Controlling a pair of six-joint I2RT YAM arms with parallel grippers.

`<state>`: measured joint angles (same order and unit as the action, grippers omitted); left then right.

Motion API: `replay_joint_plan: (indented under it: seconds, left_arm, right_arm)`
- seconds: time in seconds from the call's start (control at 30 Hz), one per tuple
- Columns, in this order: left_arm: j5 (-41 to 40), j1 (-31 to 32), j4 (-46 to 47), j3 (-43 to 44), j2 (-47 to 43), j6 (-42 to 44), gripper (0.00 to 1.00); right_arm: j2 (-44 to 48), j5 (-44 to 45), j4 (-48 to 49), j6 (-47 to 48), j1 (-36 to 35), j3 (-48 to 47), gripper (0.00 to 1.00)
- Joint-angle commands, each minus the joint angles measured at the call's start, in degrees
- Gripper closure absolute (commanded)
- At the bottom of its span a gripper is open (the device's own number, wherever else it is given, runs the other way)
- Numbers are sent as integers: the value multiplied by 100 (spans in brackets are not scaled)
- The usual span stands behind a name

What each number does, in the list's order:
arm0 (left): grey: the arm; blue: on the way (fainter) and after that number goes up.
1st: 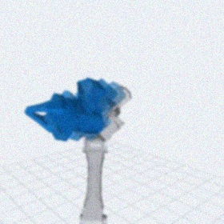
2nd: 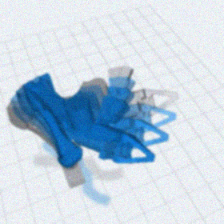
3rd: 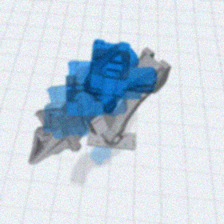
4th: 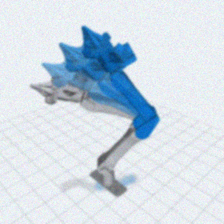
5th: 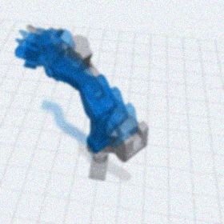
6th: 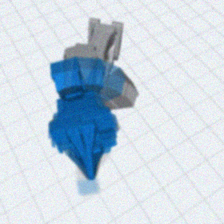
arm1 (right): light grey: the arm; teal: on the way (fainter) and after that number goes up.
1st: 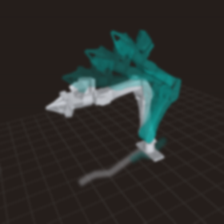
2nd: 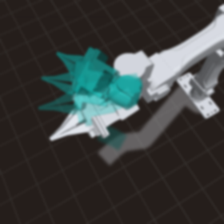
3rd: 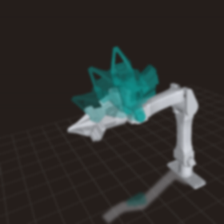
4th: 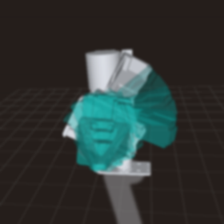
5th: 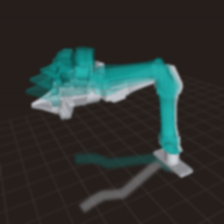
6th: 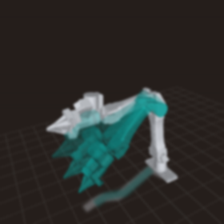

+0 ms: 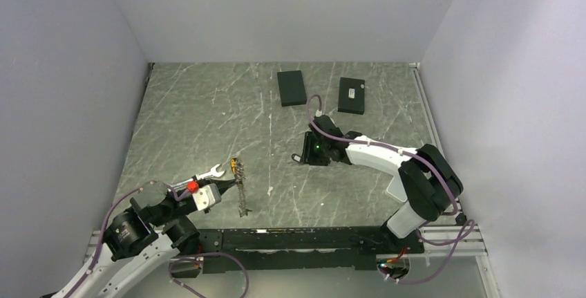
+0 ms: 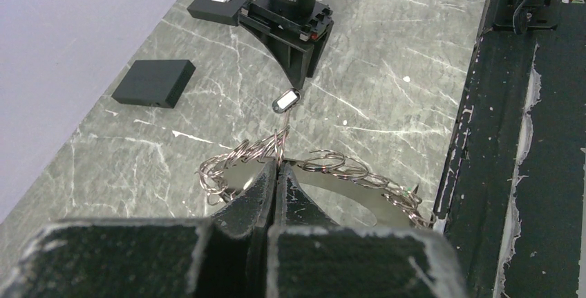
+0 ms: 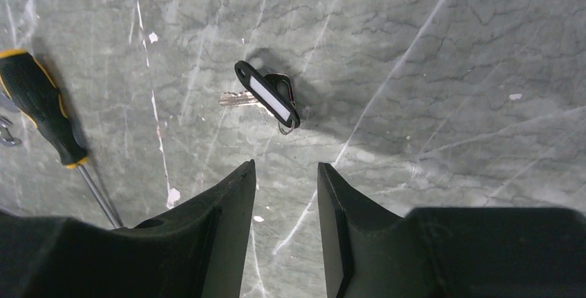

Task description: Put the keys on the keyring

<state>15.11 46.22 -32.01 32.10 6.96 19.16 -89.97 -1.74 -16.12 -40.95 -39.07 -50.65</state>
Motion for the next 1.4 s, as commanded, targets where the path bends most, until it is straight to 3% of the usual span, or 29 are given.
replay_joint_plan:
  seconds: [0.0,0.67,0.87,0.97,1.17,1.37]
  left_arm:
    - [0,-21,395,47,-101,-35,100]
    - [44,-25,397,33,-187,-52,100]
    - [35,-32,399,25,-169,-59,100]
    - [18,-28,405,31,-166,-61,100]
    - [-1,-35,406,26,-151,-78,100]
    - [-10,-34,414,17,-143,-75,100]
  right_arm:
    - [-65,275,523,-590,-17,28,60]
    - [-621,271,721,-753,-84,-77,72]
    - [-629,337,615,-658,-88,-137,82]
    - [-594,387,540,-568,-82,-186,100]
    - [-461,445,426,-229,-76,-311,100]
    - [-267,44,540,711,-72,-456,100]
